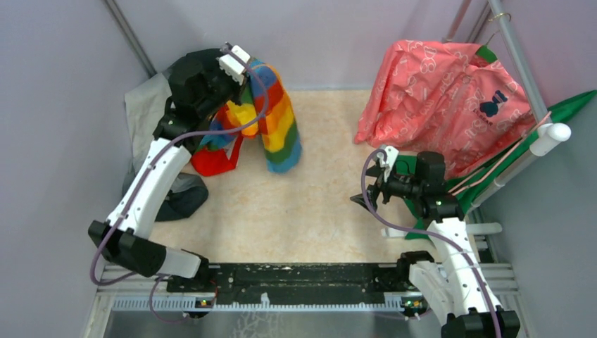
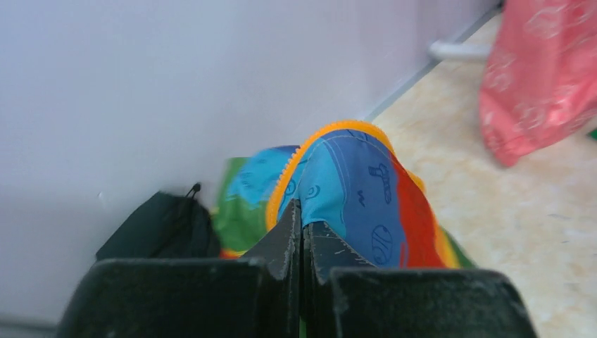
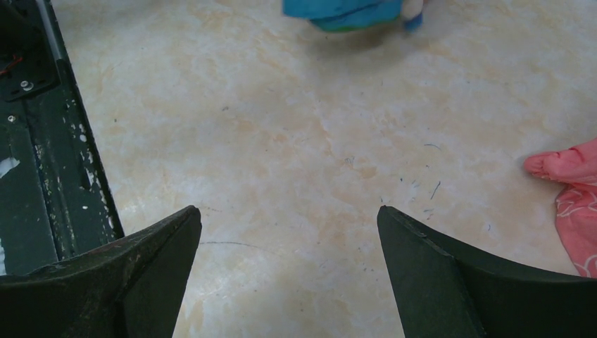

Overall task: Zip up the jacket
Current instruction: Pick up the jacket from the center of the board, then place the jacket at the center of the board.

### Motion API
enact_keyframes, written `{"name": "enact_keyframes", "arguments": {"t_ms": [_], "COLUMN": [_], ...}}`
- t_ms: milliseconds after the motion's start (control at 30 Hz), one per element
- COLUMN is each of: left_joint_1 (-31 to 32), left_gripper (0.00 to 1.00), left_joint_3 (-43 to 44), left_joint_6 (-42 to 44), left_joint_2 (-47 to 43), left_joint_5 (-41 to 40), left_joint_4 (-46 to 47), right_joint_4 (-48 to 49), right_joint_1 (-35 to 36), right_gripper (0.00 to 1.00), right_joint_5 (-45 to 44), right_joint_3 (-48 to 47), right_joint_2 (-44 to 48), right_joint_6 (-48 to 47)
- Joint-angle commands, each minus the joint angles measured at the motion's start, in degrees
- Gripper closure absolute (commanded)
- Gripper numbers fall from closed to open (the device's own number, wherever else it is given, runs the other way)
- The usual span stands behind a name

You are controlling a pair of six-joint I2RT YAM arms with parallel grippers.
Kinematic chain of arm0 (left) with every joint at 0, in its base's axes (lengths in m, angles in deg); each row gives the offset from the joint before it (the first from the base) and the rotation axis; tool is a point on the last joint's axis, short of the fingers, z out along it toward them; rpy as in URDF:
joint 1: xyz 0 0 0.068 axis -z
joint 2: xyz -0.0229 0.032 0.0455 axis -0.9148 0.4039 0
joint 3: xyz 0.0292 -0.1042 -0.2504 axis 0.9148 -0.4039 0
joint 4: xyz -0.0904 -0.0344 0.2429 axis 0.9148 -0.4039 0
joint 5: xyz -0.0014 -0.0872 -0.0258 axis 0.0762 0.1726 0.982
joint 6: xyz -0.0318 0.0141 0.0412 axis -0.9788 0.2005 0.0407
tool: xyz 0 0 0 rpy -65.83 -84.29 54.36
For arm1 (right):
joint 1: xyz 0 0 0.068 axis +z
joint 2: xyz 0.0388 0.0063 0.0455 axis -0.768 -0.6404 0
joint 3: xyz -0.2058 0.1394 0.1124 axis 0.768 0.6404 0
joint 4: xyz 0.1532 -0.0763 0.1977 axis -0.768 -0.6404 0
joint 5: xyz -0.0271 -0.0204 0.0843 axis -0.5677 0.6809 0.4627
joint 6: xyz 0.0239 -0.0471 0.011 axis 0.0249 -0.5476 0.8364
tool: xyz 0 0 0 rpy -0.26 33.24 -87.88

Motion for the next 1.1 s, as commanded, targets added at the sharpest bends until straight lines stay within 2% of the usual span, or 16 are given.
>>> {"name": "enact_keyframes", "arguments": {"t_ms": [0, 167, 367, 567, 800, 867, 933, 1000, 1067], "left_joint_1": [2.23, 6.19, 14.15, 15.12, 15.76, 15.68, 15.50, 15.00, 11.85], "left_gripper": [1.00, 1.00, 1.00, 1.00, 1.00, 1.00, 1.00, 0.96, 0.90], "left_joint_3": [3.09, 0.13, -5.13, -9.68, -9.91, -11.25, -15.10, -20.86, -28.58], "left_joint_6": [-8.27, -20.69, -22.89, -29.99, -37.53, -36.59, -31.68, -24.92, -23.18], "left_joint_2": [-4.66, -5.96, -5.23, -3.17, 0.64, 0.32, -1.73, -4.75, -7.26], "left_joint_5": [11.90, 22.73, 25.17, 28.88, 33.19, 33.68, 31.73, 24.14, 16.80], "left_joint_4": [-1.42, 2.07, 7.24, 19.95, 32.39, 31.66, 27.42, 19.70, 14.70], "right_joint_4": [0.91, 1.00, 1.25, 1.64, 2.49, 3.26, 4.46, 5.38, 6.01], "right_joint_1": [0.37, 0.37, 0.35, 0.28, 0.32, 0.29, 0.29, 0.32, 0.28], "right_gripper": [0.04, 0.03, 0.02, 0.02, 0.02, 0.02, 0.02, 0.02, 0.02], "right_joint_5": [1.95, 1.81, 0.97, -0.62, -2.51, -4.32, -6.78, -9.27, -11.00], "right_joint_3": [0.10, 0.03, -0.04, -0.08, 0.07, 0.20, 0.56, 0.79, 1.07], "right_joint_2": [0.39, 0.64, 0.61, 0.61, 0.44, 0.44, 0.31, 0.07, 0.00], "right_joint_6": [-1.12, -1.24, -0.97, -0.55, 0.48, 1.19, 2.43, 3.46, 4.03]}}
